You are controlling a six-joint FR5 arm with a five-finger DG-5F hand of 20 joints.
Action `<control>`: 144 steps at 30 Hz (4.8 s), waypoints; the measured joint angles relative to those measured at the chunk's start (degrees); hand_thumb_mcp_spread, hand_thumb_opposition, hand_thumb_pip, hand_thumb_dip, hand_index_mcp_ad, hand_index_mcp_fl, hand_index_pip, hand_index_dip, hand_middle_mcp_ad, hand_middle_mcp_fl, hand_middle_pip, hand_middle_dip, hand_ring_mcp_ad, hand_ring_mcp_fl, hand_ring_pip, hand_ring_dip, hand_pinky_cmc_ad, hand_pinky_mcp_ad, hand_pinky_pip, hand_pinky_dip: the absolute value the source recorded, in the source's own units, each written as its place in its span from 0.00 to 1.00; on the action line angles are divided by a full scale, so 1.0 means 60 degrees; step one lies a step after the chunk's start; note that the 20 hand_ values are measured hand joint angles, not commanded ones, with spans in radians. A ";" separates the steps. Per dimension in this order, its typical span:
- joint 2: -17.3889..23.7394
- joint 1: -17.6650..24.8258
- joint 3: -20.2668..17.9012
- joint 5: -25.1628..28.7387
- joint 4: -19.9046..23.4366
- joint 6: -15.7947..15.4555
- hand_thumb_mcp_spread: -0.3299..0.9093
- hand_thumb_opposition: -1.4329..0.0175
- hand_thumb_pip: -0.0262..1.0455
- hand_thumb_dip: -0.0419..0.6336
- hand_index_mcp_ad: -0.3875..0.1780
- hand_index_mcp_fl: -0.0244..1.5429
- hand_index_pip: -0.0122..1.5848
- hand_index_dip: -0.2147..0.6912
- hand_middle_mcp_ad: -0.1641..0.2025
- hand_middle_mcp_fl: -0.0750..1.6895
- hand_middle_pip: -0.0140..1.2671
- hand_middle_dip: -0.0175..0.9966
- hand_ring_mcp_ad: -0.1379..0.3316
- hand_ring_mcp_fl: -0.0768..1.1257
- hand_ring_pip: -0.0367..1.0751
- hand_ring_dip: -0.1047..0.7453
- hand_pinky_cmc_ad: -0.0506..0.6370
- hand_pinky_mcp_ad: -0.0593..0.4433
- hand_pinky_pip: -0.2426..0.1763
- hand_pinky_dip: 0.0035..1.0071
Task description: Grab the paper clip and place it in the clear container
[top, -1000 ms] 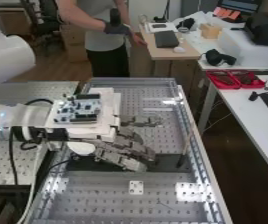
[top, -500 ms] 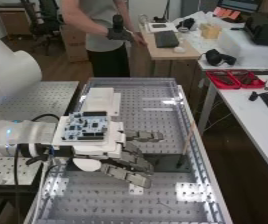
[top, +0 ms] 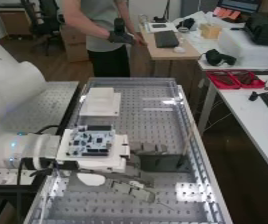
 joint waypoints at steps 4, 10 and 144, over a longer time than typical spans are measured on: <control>-0.0069 -0.0040 0.0061 0.0004 -0.0047 -0.0009 0.82 0.31 0.65 0.53 0.48 0.21 0.08 0.06 0.34 0.39 0.72 0.78 0.43 0.39 0.28 0.68 0.66 0.64 0.70 0.19; -0.0204 -0.0090 0.0160 0.0023 -0.0088 0.0016 0.81 0.33 0.65 0.53 0.48 0.21 0.08 0.05 0.34 0.36 0.69 0.78 0.43 0.39 0.28 0.68 0.66 0.64 0.70 0.19; -0.1535 -0.0187 0.0395 -0.0163 0.1739 0.0857 0.82 0.31 0.67 0.55 0.39 0.21 0.10 0.04 0.30 0.42 0.68 0.76 0.41 0.38 0.27 0.69 0.73 0.64 0.70 0.19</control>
